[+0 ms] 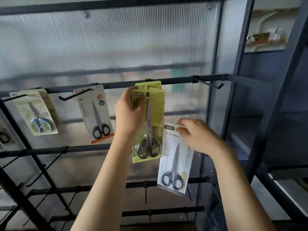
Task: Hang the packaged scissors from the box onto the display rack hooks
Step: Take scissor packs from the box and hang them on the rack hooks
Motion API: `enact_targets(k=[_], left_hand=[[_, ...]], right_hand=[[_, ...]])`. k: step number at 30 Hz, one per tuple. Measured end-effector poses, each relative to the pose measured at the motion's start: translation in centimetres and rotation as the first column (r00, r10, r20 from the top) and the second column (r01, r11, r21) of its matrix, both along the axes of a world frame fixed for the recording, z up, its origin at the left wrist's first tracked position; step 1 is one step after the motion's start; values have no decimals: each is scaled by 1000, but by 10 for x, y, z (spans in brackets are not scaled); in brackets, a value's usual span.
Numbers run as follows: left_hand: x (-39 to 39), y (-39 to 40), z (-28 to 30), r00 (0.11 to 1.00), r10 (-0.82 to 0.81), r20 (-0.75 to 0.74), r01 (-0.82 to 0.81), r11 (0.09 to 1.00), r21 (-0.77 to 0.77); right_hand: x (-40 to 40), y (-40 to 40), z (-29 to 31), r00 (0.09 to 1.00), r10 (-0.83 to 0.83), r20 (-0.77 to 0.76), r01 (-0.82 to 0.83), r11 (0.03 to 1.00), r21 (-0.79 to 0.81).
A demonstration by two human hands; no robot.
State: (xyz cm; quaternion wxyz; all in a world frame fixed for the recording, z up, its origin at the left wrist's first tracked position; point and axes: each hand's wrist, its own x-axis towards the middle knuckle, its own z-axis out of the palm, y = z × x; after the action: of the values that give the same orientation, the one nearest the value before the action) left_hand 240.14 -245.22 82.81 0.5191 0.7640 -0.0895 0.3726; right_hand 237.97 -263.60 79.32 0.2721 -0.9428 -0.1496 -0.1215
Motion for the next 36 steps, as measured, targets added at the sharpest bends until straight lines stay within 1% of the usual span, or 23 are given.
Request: enact_targets(k=[3, 6, 9, 14, 21, 24, 27, 29, 32, 34, 36], left_hand=[[13, 0, -1, 1000, 23, -22, -23, 1000, 10], [27, 0, 3, 997, 37, -60, -36, 999, 31], [38, -1, 6, 992, 65, -108, -63, 998, 24], [49, -5, 9, 983, 102, -154, -93, 993, 66], [40, 3, -1, 975, 72, -210, -69, 997, 19], [27, 16, -10, 965, 148, -218, -126, 986, 111], [14, 36, -14, 954, 254, -157, -221, 954, 200], [3, 50, -18, 948, 286, -143, -243, 935, 256], [-13, 74, -31, 958, 228, -175, -174, 945, 276], [-23, 89, -41, 960, 161, -227, -103, 963, 248], [-32, 105, -49, 953, 134, -273, -58, 962, 267]], right_hand=[[0, -4, 4, 999, 23, -48, -23, 1000, -9], [0, -5, 8, 997, 44, -65, -46, 998, -30], [-1, -5, 9, 997, 64, -47, -66, 997, -41], [0, -4, 9, 994, 103, -39, -105, 994, -39], [1, 7, 5, 987, 158, -31, -159, 987, -36], [5, 22, 1, 981, 192, -31, -193, 981, -21], [7, 40, -1, 978, 205, -46, -205, 979, 11], [8, 54, -2, 975, 217, -43, -217, 976, 17], [7, 80, -4, 971, 239, -29, -239, 971, 24], [4, 99, -4, 967, 253, -24, -252, 967, 21], [0, 119, -5, 967, 255, -14, -255, 967, 5]])
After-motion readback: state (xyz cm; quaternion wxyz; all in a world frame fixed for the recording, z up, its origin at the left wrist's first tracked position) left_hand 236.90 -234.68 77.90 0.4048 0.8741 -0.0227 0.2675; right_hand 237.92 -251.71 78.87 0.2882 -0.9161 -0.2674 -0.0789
